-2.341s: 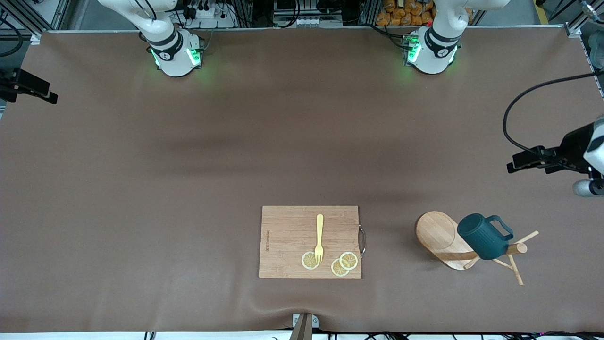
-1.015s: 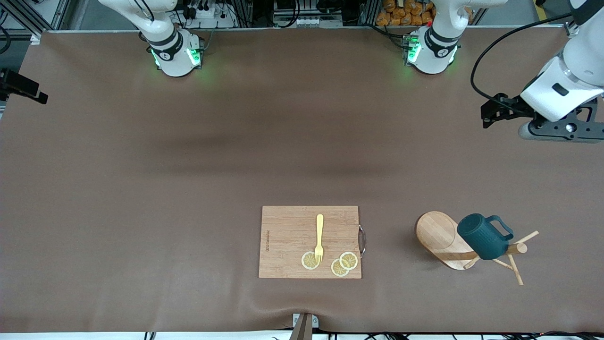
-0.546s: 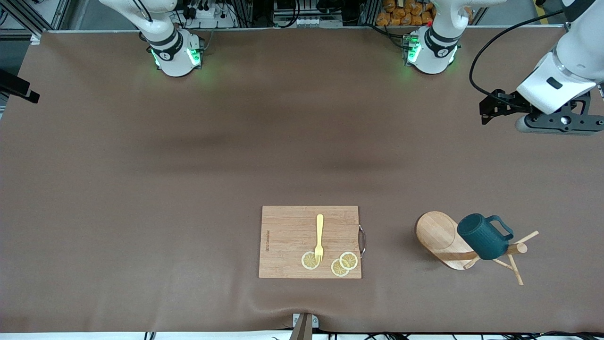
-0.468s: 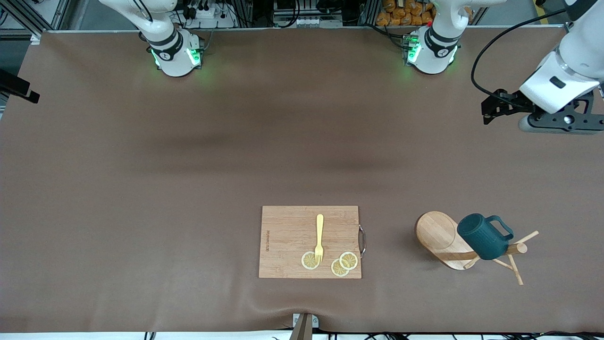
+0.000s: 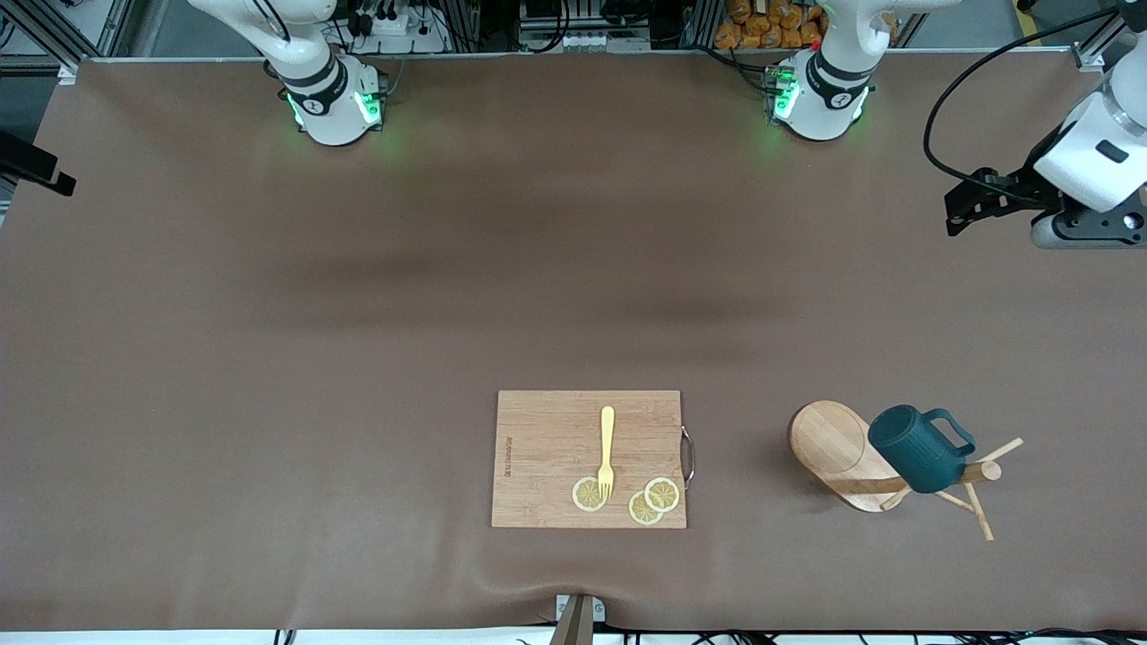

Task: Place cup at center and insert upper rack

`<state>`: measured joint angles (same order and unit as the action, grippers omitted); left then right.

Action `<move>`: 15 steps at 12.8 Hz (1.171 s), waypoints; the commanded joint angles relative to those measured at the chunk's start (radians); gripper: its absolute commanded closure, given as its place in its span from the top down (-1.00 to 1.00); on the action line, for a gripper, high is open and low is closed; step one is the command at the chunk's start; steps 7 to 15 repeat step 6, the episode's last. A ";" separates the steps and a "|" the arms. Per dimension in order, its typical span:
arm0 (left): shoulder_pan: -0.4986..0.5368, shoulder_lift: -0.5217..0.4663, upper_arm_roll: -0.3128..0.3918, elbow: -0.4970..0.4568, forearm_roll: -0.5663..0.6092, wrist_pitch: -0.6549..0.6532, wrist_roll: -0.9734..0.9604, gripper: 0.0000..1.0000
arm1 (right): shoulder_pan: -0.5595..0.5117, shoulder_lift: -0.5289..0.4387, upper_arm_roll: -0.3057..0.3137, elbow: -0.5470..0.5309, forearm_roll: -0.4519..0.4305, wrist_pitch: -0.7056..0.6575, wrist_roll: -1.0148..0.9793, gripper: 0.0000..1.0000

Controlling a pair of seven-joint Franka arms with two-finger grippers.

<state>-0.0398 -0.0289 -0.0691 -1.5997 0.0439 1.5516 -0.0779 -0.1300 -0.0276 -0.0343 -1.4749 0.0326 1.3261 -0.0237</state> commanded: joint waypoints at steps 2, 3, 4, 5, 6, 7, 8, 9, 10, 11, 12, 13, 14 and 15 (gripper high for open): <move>-0.002 -0.014 0.003 0.014 -0.016 -0.008 -0.013 1.00 | -0.013 0.000 0.019 0.018 -0.003 -0.043 -0.080 1.00; 0.000 -0.014 0.003 0.014 -0.015 -0.010 -0.014 1.00 | -0.013 0.001 0.019 0.019 0.000 -0.051 -0.152 1.00; 0.003 -0.014 0.003 0.014 -0.012 -0.010 -0.014 1.00 | -0.014 0.003 0.017 0.019 0.003 -0.050 -0.171 1.00; 0.003 -0.014 0.003 0.014 -0.012 -0.010 -0.014 1.00 | -0.013 0.005 0.019 0.019 0.003 -0.050 -0.170 1.00; 0.003 -0.016 0.003 0.014 -0.015 -0.010 -0.016 1.00 | -0.004 0.005 0.019 0.018 -0.003 -0.048 -0.168 1.00; 0.003 -0.016 0.003 0.014 -0.015 -0.010 -0.016 1.00 | -0.004 0.005 0.019 0.018 -0.003 -0.048 -0.168 1.00; 0.003 -0.016 0.003 0.014 -0.015 -0.010 -0.016 1.00 | -0.004 0.005 0.019 0.018 -0.003 -0.048 -0.168 1.00; 0.003 -0.016 0.003 0.014 -0.015 -0.010 -0.016 1.00 | -0.004 0.005 0.019 0.018 -0.003 -0.048 -0.168 1.00; 0.003 -0.016 0.003 0.014 -0.015 -0.010 -0.016 1.00 | -0.004 0.005 0.019 0.018 -0.003 -0.048 -0.168 1.00; 0.003 -0.016 0.003 0.014 -0.015 -0.010 -0.016 1.00 | -0.004 0.005 0.019 0.018 -0.003 -0.048 -0.168 1.00; 0.003 -0.016 0.003 0.014 -0.015 -0.010 -0.016 1.00 | -0.004 0.005 0.019 0.018 -0.003 -0.048 -0.168 1.00; 0.003 -0.016 0.003 0.014 -0.015 -0.010 -0.016 1.00 | -0.004 0.005 0.019 0.018 -0.003 -0.048 -0.168 1.00; 0.003 -0.016 0.003 0.014 -0.015 -0.010 -0.016 1.00 | -0.004 0.005 0.019 0.018 -0.003 -0.048 -0.168 1.00; 0.003 -0.016 0.003 0.014 -0.015 -0.010 -0.016 1.00 | -0.004 0.005 0.019 0.018 -0.003 -0.048 -0.168 1.00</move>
